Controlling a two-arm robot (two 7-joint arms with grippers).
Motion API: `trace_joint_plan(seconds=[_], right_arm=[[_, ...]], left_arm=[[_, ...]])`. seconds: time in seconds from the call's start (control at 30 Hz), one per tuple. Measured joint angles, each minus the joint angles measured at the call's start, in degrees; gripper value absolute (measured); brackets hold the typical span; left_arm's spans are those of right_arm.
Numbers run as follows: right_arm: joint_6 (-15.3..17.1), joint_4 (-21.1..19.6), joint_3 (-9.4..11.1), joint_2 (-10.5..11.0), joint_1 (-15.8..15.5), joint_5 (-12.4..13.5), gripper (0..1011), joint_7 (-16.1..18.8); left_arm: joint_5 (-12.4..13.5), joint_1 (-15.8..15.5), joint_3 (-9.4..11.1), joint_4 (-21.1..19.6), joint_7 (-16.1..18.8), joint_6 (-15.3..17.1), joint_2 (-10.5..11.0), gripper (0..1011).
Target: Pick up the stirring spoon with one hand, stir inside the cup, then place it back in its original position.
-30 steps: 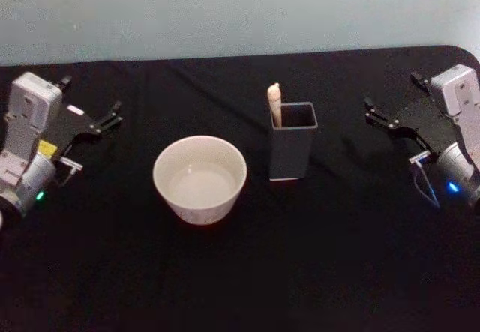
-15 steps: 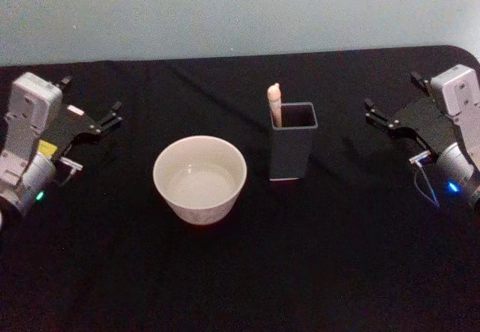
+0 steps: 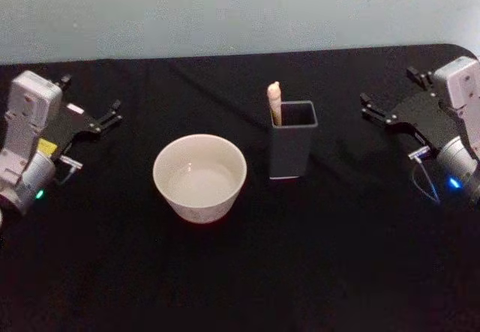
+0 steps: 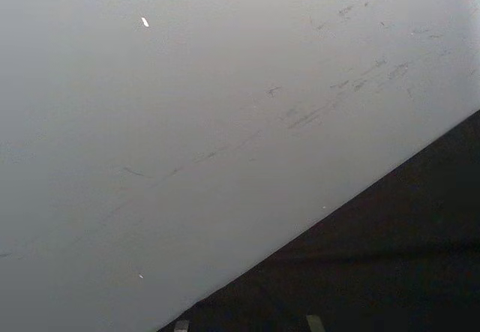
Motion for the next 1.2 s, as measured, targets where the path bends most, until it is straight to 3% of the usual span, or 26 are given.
trace_joint_plan(seconds=[0.33,0.53,0.63,0.97,1.2], right_arm=[[4.48,-6.69,2.72,0.58,-2.15,5.32,1000,4.90],[9.95,-11.33,3.85,0.98,-3.09,10.27,1000,10.15],[12.27,-12.96,3.82,0.89,-3.25,11.50,1000,11.94],[15.35,-14.80,1.92,-0.98,-2.42,11.04,1000,14.97],[15.98,-12.44,-0.04,-4.36,-0.03,8.72,1000,15.95]], left_arm=[[0.00,0.00,0.00,0.00,0.00,0.00,0.00,1001],[0.00,0.00,0.00,0.00,0.00,0.00,0.00,1001],[0.00,0.00,0.00,0.00,0.00,0.00,0.00,1001],[0.00,0.00,0.00,0.00,0.00,0.00,0.00,1001],[0.00,0.00,0.00,0.00,0.00,0.00,0.00,1001]])
